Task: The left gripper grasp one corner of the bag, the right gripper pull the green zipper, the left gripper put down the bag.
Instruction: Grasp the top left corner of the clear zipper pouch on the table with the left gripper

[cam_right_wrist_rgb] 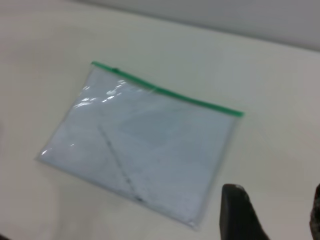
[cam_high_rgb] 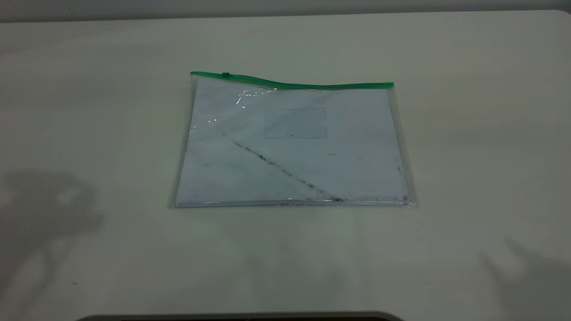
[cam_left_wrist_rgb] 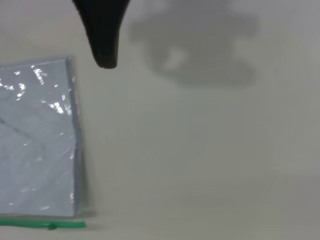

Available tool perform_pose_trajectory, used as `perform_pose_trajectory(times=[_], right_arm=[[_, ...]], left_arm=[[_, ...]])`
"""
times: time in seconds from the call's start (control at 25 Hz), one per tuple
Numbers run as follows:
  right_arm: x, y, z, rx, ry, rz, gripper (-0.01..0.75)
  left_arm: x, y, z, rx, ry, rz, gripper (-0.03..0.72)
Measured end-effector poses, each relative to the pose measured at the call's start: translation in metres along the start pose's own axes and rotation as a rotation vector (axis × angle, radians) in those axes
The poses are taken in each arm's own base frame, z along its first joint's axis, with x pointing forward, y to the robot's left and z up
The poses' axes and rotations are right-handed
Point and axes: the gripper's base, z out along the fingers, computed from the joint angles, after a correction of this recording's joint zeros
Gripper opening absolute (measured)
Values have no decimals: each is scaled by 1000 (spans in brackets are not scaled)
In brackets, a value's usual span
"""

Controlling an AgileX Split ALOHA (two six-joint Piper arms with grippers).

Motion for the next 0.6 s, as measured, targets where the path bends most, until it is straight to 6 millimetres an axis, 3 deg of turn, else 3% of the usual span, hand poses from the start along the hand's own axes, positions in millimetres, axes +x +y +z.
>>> perform_pose_trajectory(times=[0.36, 0.6], right_arm=[[-26, -28, 114, -189, 105, -99, 438], [-44, -14, 188, -330, 150, -132, 499]], left_arm=[[-22, -3, 52, 137, 66, 30, 590], [-36, 1, 102, 187, 151, 46, 590]])
